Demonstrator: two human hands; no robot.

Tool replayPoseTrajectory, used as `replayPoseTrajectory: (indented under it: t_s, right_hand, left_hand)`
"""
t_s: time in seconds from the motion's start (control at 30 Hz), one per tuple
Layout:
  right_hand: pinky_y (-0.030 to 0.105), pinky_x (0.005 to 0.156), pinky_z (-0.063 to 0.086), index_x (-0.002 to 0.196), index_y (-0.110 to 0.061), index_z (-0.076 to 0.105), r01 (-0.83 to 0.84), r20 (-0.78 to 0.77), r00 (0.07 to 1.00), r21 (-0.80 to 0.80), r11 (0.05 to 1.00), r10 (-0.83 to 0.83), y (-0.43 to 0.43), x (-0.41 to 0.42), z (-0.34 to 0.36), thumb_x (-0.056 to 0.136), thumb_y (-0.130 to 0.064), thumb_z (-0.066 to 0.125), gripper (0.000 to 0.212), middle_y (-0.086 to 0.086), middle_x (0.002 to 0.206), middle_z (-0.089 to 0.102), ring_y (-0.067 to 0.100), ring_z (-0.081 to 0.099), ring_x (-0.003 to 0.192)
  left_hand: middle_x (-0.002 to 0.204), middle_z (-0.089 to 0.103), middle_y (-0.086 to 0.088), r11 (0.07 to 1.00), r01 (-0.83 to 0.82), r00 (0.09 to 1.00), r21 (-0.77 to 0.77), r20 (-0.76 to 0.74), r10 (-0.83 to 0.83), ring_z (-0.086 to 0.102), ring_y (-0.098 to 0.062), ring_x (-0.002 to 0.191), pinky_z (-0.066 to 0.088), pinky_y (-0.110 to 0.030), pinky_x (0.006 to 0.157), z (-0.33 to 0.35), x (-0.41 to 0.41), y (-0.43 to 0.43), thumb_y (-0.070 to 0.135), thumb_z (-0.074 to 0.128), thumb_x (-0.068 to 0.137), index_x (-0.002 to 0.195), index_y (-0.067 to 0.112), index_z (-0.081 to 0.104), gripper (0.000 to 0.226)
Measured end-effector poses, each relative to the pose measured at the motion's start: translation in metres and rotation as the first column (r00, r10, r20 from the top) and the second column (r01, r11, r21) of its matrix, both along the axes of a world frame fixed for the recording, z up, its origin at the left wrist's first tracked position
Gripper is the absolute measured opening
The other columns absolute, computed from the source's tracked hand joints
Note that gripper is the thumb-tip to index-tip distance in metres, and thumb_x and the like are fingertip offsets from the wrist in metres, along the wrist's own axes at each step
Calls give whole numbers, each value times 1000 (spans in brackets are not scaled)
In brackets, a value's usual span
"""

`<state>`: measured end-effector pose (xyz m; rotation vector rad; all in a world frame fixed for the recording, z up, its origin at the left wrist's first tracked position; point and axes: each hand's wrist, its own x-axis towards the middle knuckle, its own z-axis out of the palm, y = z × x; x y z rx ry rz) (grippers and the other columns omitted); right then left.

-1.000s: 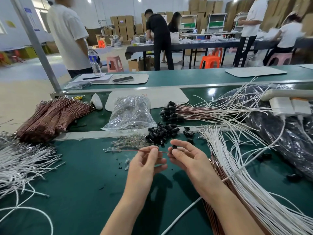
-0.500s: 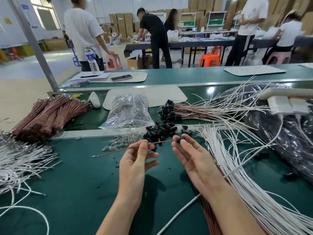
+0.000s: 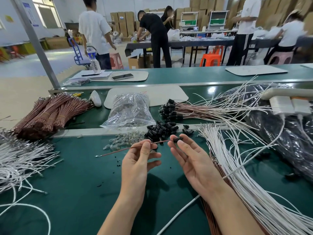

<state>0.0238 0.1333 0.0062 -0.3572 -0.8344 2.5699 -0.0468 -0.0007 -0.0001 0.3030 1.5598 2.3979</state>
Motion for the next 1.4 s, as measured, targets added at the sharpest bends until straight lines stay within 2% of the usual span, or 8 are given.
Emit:
replayPoseTrajectory:
  t_s: [0.33, 0.6, 0.77, 0.87, 1.0, 1.17, 1.3, 1.4]
  right_hand:
    - [26, 73, 62, 109, -6, 63, 20, 25, 999, 81, 996, -22, -4, -1, 1, 78, -2, 68, 32, 18, 114, 74, 25, 75, 95]
    - [26, 73, 61, 107, -6, 63, -19, 32, 999, 141, 990, 15, -10, -1, 0, 77, -2, 68, 30, 17, 114, 74, 25, 76, 92]
    - [30, 73, 61, 108, -6, 63, -21, 29, 999, 217, 976, 15, -13, -3, -2, 80, -4, 68, 29, 19, 115, 73, 28, 75, 93]
    - [30, 74, 61, 107, -11, 64, 1, 57, 998, 247, 969, -15, -8, -2, -3, 79, -10, 71, 29, 13, 117, 74, 26, 75, 95]
    - [27, 71, 61, 105, -15, 65, 32, 66, 997, 245, 969, -50, -5, -1, -2, 77, -13, 72, 29, 8, 116, 75, 22, 75, 95]
    - [28, 69, 61, 106, -10, 64, -25, 71, 997, 288, 957, 5, -15, -5, -5, 75, -12, 72, 32, 12, 111, 76, 24, 76, 92]
    - [28, 72, 61, 105, -16, 66, 37, 75, 995, 307, 951, -63, -4, -2, -4, 77, -15, 73, 29, 7, 116, 75, 21, 74, 94]
    - [27, 71, 60, 104, -17, 66, 43, 83, 994, 306, 951, -71, -2, -2, -6, 77, -16, 74, 29, 6, 115, 75, 20, 75, 94]
  left_hand:
    - [91, 75, -9, 990, 100, 977, 95, 179, -116, 71, -16, 71, 58, -27, 58, -1, -3, 0, 31, 68, 83, 98, 10, 70, 26]
    - [91, 75, -10, 984, 155, 971, 93, 172, -169, 71, -16, 71, 58, -27, 59, 0, 2, 3, 24, 69, 83, 84, 15, 79, 13]
    - [96, 76, -14, 973, 210, 962, 100, 158, -224, 72, -18, 73, 58, -28, 59, 1, 6, 3, 22, 71, 81, 100, 12, 77, 22]
    - [91, 75, -10, 981, 158, 965, 114, 195, -178, 71, -17, 70, 57, -27, 57, 3, 4, 2, 26, 70, 81, 111, 9, 67, 35]
    - [82, 74, -5, 987, 76, 966, 140, 234, -108, 68, -12, 63, 57, -24, 55, 3, -2, -1, 26, 68, 81, 99, 8, 65, 26]
    - [92, 75, -12, 973, 220, 964, 77, 139, -229, 70, -16, 72, 57, -26, 58, 1, 7, 4, 28, 71, 83, 99, 8, 71, 26]
    - [81, 73, -5, 990, 67, 972, 123, 215, -93, 67, -11, 63, 57, -24, 55, 3, -2, 0, 27, 70, 82, 100, 8, 67, 26]
    - [80, 73, -3, 990, 57, 970, 130, 229, -85, 67, -9, 62, 57, -22, 55, 2, -5, -3, 26, 69, 82, 99, 7, 66, 25]
